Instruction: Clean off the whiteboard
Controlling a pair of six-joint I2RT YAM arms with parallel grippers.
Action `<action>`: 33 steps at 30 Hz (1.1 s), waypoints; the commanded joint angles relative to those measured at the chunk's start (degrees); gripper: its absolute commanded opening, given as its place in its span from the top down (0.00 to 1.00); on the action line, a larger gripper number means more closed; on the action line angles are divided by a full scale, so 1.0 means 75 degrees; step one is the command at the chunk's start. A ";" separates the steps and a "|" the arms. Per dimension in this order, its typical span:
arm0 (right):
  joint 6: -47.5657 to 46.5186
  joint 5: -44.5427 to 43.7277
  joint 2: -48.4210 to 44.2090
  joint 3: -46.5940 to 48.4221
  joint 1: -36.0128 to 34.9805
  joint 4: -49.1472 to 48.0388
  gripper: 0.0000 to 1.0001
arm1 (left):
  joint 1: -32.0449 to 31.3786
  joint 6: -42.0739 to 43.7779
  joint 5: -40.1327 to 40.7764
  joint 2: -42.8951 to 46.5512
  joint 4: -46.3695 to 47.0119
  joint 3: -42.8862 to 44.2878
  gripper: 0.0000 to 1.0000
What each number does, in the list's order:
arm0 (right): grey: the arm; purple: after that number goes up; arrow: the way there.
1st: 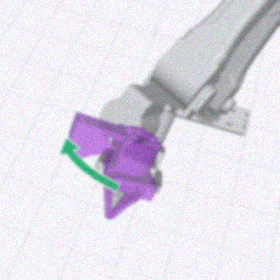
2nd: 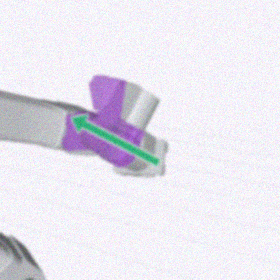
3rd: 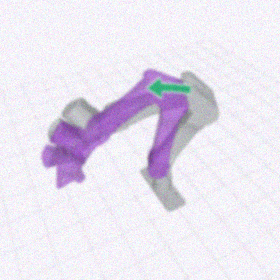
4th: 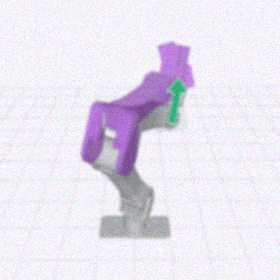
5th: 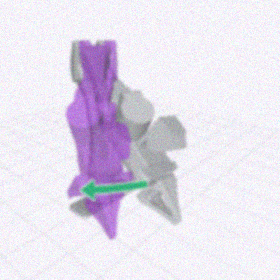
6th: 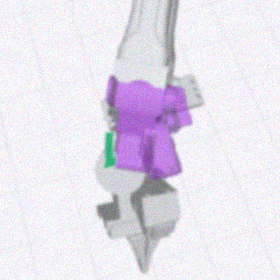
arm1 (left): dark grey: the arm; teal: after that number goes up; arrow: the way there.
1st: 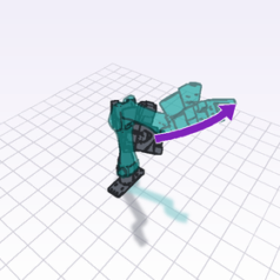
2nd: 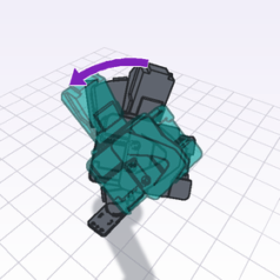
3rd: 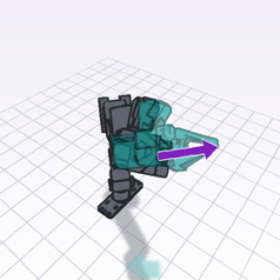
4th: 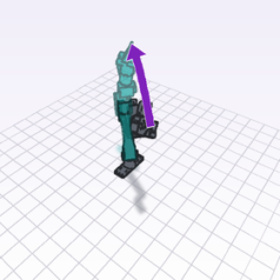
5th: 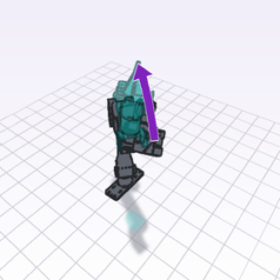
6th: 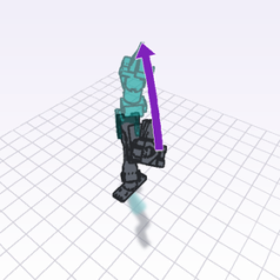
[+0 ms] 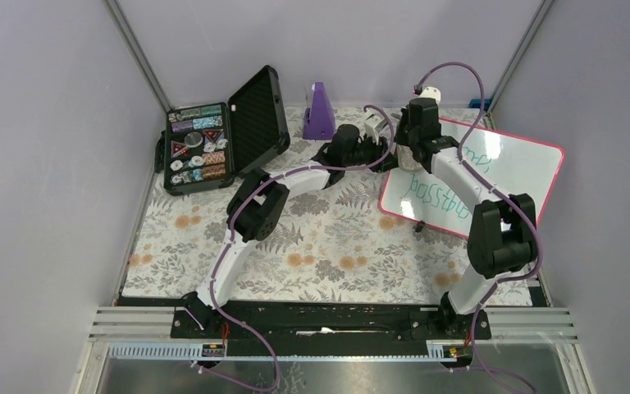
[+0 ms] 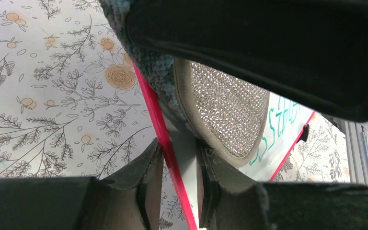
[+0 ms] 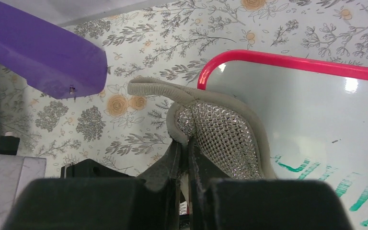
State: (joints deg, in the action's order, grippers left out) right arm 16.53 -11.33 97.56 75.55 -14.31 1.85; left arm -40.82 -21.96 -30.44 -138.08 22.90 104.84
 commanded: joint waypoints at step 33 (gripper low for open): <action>0.0893 0.1105 -0.0474 -0.1120 0.0311 -0.0996 1.00 | -0.0070 0.1087 0.0572 0.0286 0.0018 -0.0135 1.00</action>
State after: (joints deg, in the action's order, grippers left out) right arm 20.23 -7.97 93.08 67.00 -11.73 -3.55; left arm -40.88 -21.04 -29.67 -137.93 23.57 104.60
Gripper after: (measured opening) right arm 0.098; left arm 0.264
